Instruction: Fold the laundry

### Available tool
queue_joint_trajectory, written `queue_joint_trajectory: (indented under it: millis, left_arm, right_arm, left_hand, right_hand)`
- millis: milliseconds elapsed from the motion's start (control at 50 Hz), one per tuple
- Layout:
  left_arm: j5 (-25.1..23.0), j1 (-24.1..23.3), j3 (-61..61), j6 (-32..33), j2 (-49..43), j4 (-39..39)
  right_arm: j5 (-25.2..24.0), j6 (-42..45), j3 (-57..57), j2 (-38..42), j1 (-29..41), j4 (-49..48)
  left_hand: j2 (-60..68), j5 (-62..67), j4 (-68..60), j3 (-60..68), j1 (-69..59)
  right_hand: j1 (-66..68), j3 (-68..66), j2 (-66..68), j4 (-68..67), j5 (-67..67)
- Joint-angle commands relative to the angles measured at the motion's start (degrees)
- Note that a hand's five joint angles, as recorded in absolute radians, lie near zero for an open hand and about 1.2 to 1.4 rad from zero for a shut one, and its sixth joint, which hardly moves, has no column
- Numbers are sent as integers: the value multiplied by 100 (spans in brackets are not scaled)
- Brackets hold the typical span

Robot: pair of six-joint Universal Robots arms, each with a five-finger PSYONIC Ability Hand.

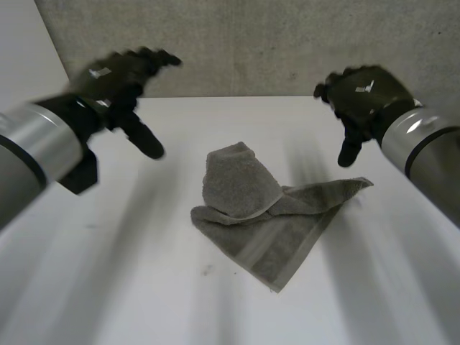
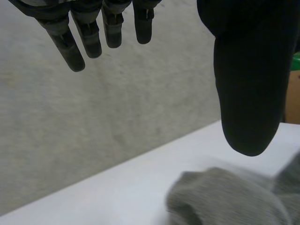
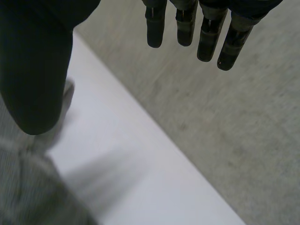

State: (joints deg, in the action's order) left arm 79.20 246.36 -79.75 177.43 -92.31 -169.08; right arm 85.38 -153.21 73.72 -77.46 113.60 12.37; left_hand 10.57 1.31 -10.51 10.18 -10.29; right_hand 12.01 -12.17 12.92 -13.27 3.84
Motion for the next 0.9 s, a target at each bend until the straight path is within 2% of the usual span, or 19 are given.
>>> queue_joint_trajectory:
  millis: [20, 100, 140, 160, 200, 240, 320, 360, 380, 420, 440, 460, 480, 500, 520, 700, 740, 820, 900]
  left_arm:
    - [235, -1185, -260, 46, -1085, -862]
    - [456, -1512, -181, 231, -1668, -1286]
    - [596, -1661, 2, 702, -2280, -1592]
    - [596, -1662, 4, 705, -2283, -1593]
    - [622, -1688, 240, 1300, -2895, -1751]
    - [640, -1697, 380, 1581, -3151, -1778]
    - [728, -1706, 715, 1936, -3575, -1787]
    - [850, -1697, 978, 2041, -3873, -1822]
    - [851, -1697, 979, 2041, -3874, -1822]
    - [991, -1688, 1180, 2050, -4058, -1857]
    - [992, -1688, 1181, 2050, -4059, -1857]
    - [1044, -1671, 1251, 2059, -4085, -1857]
    - [1044, -1670, 1252, 2059, -4085, -1857]
    - [1044, -1644, 1278, 2059, -4059, -1866]
    - [1053, -1609, 1330, 2059, -3980, -1874]
    - [1185, -1345, 2043, 1988, -2986, -2507]
    - [1325, -1162, 2323, 1971, -2610, -2892]
    - [1501, -898, 2280, 1805, -2276, -3052]
    - [1589, -695, 1572, 1243, -2020, -2834]
  right_arm:
    - [312, 397, 64, 765, -40, 29]
    - [321, 370, 72, 1092, -163, 2]
    - [295, 196, 90, 1433, -207, -24]
    - [295, 195, 90, 1435, -207, -24]
    - [251, -68, 107, 1776, -242, -111]
    - [260, -200, 116, 1917, -251, -199]
    - [268, -394, 143, 2129, -260, -455]
    - [268, -421, 212, 2304, -260, -822]
    - [268, -421, 213, 2305, -260, -824]
    - [242, -394, 257, 2445, -268, -1156]
    - [242, -394, 257, 2446, -268, -1158]
    - [259, -394, 213, 2481, -268, -1297]
    - [260, -394, 213, 2481, -268, -1299]
    - [268, -386, 143, 2472, -268, -1446]
    - [268, -385, 64, 2411, -268, -1631]
    - [418, -385, -1009, 2086, -233, -2863]
    - [767, -351, -1324, 1989, -172, -3571]
    - [1032, -307, -1360, 1814, -172, -4214]
    - [928, -306, -1159, 1734, -172, -4217]
  left_hand:
    - [284, 210, -291, 323, -312]
    - [284, 210, -290, 323, -312]
    - [284, 210, -290, 323, -312]
    - [284, 210, -290, 323, -312]
    - [251, 177, -257, 289, -279]
    - [267, 193, -273, 306, -295]
    - [318, 244, -324, 357, -346]
    - [1086, 1012, -1092, 1125, -1114]
    - [1091, 1017, -1098, 1130, -1119]
    - [2547, 2473, -2553, 2586, -2575]
    - [2555, 2481, -2561, 2594, -2583]
    - [4154, 4080, -4160, 4193, -4182]
    - [4170, 4096, -4176, 4208, -4198]
    - [5502, 5428, -5508, 5541, -5530]
    - [5782, 5708, -5788, 5821, -5810]
    - [6054, 5980, -6060, 6093, -6082]
    - [6020, 5946, -6027, 6059, -6048]
    - [5887, 5813, -5893, 5925, -5914]
    - [5200, 5126, -5206, 5238, -5227]
  right_hand:
    - [-201, 217, -292, 327, -384]
    - [-201, 217, -292, 327, -384]
    - [-201, 217, -292, 327, -384]
    - [-201, 217, -292, 327, -384]
    - [-201, 217, -292, 327, -384]
    - [-201, 217, -292, 327, -384]
    - [-201, 217, -292, 327, -384]
    - [1010, -994, 919, -884, 827]
    - [1018, -1003, 927, -892, 835]
    - [3593, -3577, 3502, -3467, 3410]
    - [3609, -3593, 3517, -3483, 3426]
    - [6223, -6208, 6132, -6097, 6040]
    - [6249, -6234, 6158, -6124, 6067]
    - [6793, -6778, 6702, -6667, 6610]
    - [6799, -6783, 6708, -6673, 6616]
    - [6799, -6783, 6708, -6673, 6616]
    - [6799, -6783, 6708, -6673, 6616]
    - [6799, -6783, 6708, -6673, 6616]
    - [6799, -6783, 6708, -6673, 6616]
